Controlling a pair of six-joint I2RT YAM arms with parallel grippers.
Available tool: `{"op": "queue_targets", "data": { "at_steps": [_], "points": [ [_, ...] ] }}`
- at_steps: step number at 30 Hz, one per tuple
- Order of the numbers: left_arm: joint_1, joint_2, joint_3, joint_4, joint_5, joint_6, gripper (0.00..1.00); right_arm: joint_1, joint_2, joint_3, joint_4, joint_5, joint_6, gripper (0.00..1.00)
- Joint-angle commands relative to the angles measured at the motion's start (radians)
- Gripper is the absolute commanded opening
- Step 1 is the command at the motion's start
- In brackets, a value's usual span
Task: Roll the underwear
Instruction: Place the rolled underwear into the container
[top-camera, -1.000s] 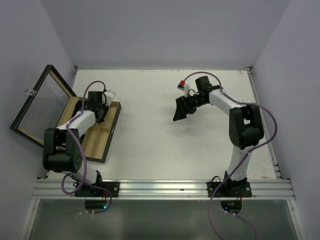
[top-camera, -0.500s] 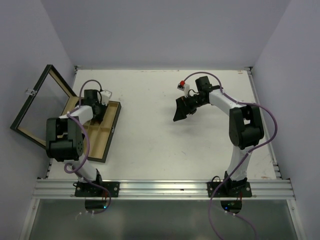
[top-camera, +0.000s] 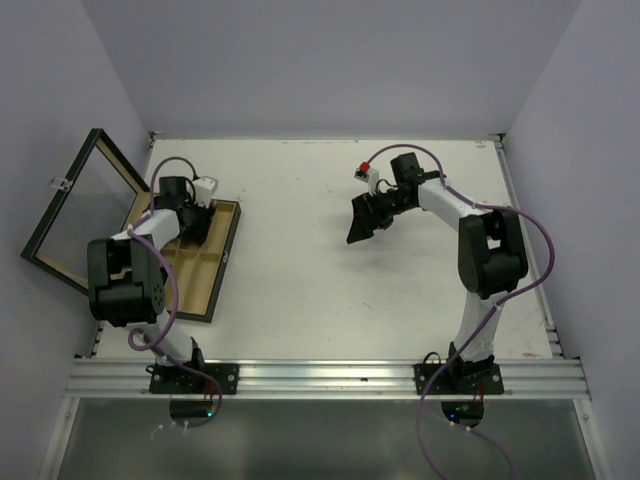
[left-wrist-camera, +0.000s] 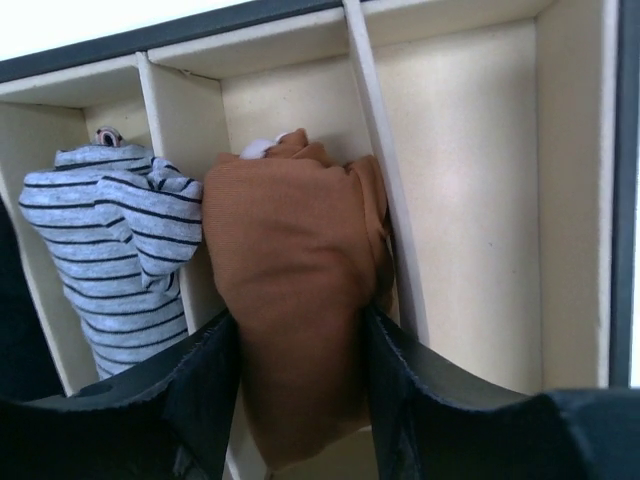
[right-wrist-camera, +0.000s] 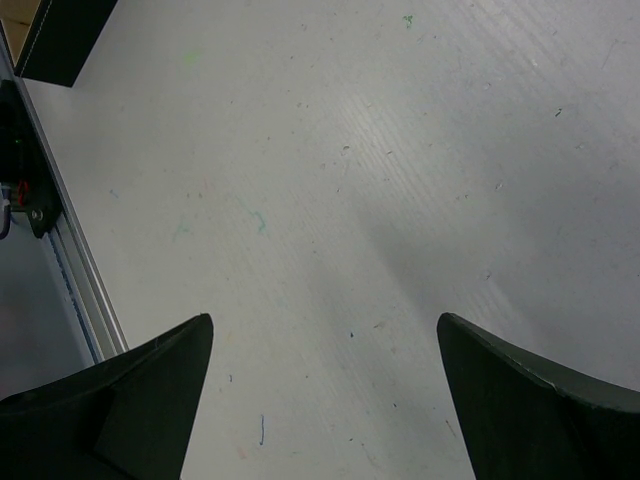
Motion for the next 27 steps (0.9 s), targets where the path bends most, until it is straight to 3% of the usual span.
{"op": "queue_targets", "data": {
  "at_steps": [1, 8, 14, 20, 21, 25, 27],
  "points": [
    [0.015, -0.041, 0.018, -0.067, -0.004, 0.000, 0.58, -0.001, -0.006, 0.019, -0.005, -0.014, -0.001, 0.99],
    [0.015, -0.044, 0.084, -0.110, 0.020, -0.018, 0.59, -0.001, -0.018, 0.013, -0.012, -0.005, -0.005, 0.99],
    [0.015, -0.059, 0.137, -0.139, 0.021, -0.018, 0.67, -0.001, -0.017, 0.020, -0.015, -0.008, -0.004, 0.99],
    [0.015, -0.147, 0.197, -0.159, 0.077, -0.009, 0.68, -0.001, -0.031, 0.029, -0.018, 0.007, -0.010, 0.99],
    [0.013, -0.183, 0.206, -0.159, 0.092, -0.004, 0.75, -0.001, -0.035, 0.030, -0.018, 0.016, -0.012, 0.99],
    [0.012, -0.247, 0.269, -0.173, 0.168, 0.031, 0.87, -0.004, -0.070, 0.034, -0.018, 0.043, -0.030, 0.99],
    [0.012, -0.262, 0.298, -0.202, 0.221, 0.046, 1.00, -0.011, -0.092, 0.043, -0.018, 0.055, -0.031, 0.99]
  ]
}}
